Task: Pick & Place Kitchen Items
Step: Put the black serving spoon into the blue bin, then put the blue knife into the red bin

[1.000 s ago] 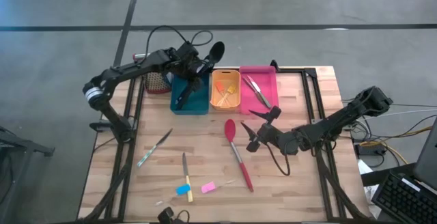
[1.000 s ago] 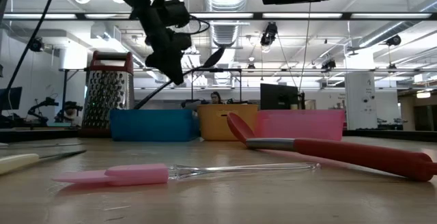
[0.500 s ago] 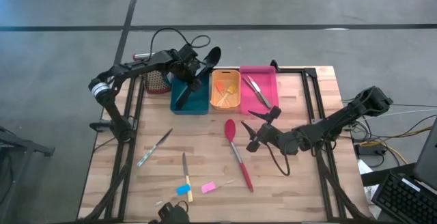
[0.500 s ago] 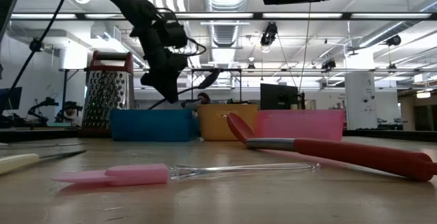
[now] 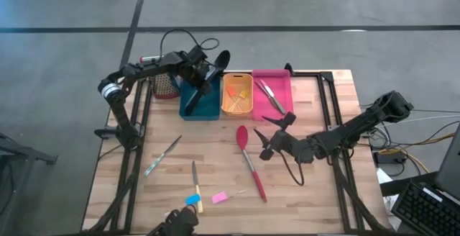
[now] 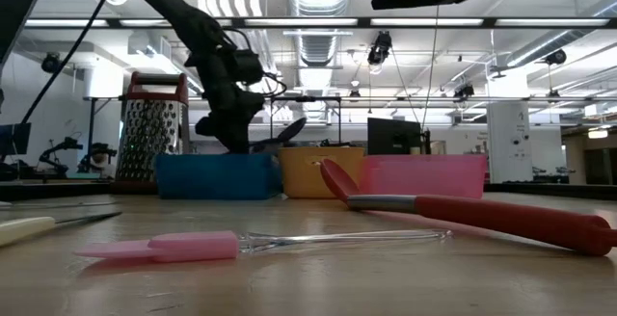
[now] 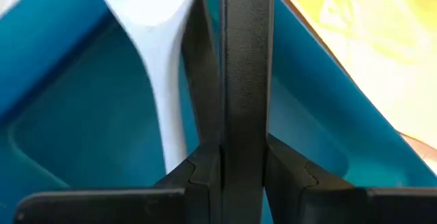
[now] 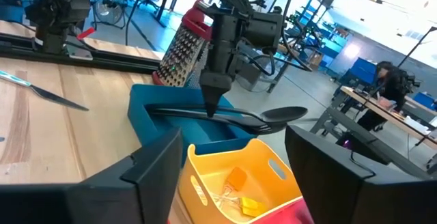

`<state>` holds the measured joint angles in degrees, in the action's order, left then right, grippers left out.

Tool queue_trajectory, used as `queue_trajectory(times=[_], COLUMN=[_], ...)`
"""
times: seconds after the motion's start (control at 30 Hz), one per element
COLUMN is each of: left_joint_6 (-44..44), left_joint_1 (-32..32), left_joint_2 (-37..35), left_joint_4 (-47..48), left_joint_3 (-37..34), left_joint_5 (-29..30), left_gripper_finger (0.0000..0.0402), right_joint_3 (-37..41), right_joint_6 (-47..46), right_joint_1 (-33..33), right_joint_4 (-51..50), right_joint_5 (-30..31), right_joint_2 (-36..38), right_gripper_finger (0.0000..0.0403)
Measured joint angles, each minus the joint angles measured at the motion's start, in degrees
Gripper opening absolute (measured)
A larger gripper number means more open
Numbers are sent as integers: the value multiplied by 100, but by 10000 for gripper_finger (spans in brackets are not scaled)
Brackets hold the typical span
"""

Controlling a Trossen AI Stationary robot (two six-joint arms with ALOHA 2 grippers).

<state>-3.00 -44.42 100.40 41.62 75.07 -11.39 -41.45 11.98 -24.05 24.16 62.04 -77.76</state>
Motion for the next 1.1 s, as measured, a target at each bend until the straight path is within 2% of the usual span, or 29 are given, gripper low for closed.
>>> queue_trajectory(times=[0.1,0.27,0.43,0.87,1.1], left_joint_6=[-33,17,104,-219,-576], left_joint_1=[-11,-2,-4,29,376], left_joint_2=[0,-2,-2,-6,-72], left_joint_4=[-1,2,331,2694,3582], left_joint_3=[0,0,137,1580,2171], left_joint_5=[64,78,80,76,78], left_gripper_finger=[95,200,259,273,273], right_joint_3=[0,0,0,0,0], right_joint_6=[1,1,1,0,1], right_joint_1=[12,15,15,11,7], right_joint_4=[-1,-1,0,0,-25], right_joint_5=[0,0,0,-2,-4], right_joint_2=[0,0,-2,-2,-2], right_gripper_finger=[257,261,248,215,224])
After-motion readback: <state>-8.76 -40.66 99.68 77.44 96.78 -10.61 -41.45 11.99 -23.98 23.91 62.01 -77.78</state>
